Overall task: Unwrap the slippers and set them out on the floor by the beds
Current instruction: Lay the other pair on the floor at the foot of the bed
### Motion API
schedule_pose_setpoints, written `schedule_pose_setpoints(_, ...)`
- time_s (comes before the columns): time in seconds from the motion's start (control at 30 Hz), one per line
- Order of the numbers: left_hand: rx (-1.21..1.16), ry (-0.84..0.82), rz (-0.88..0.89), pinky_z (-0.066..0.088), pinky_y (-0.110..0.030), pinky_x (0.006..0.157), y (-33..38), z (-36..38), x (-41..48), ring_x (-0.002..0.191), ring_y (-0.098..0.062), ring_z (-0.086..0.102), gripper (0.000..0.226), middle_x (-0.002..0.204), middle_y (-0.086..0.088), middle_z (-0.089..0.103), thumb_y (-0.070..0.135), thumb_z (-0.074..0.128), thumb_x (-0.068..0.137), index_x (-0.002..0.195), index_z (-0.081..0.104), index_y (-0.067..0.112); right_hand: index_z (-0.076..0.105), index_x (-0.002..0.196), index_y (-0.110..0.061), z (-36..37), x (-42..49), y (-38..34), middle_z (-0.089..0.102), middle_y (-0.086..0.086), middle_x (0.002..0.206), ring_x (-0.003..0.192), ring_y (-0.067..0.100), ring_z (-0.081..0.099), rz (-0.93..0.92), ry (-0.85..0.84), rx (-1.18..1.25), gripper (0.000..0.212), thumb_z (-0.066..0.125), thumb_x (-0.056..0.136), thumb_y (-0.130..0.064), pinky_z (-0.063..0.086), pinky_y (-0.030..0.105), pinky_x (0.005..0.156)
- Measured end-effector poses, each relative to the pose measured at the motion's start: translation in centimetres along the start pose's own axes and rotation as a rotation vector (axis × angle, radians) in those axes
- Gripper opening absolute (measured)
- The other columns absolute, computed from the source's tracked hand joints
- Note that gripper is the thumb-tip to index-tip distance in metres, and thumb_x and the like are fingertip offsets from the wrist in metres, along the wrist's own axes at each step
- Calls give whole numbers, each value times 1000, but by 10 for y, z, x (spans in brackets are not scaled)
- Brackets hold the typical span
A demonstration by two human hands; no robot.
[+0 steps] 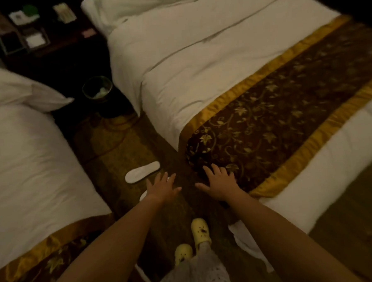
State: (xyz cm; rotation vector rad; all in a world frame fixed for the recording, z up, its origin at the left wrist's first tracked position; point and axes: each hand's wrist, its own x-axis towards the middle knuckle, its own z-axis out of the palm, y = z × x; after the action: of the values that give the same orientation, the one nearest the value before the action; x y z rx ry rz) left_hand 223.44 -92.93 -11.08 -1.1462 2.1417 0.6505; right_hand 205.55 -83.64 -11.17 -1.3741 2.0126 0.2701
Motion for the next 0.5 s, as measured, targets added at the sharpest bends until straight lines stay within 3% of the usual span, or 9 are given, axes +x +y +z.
schedule_pose_setpoints(0.3,340,-60,295,10,-58,115,123,-8,-48,147,-30,2,61,161,-5,5,51,24,97,150,6,26,12,148,-26,46,-142,81,19,8,156,138,35,25,291,119,262,78,31,86,-69,27,58,107)
schedule_pose_setpoints(0.5,547,-116,497,14,-60,114,231,20,-71,146,-32,7,62,160,-5,9,50,25,96,150,7,26,19,145,-22,84,-219,149,31,9,149,129,33,38,502,205,385,76,30,86,-69,40,51,100)
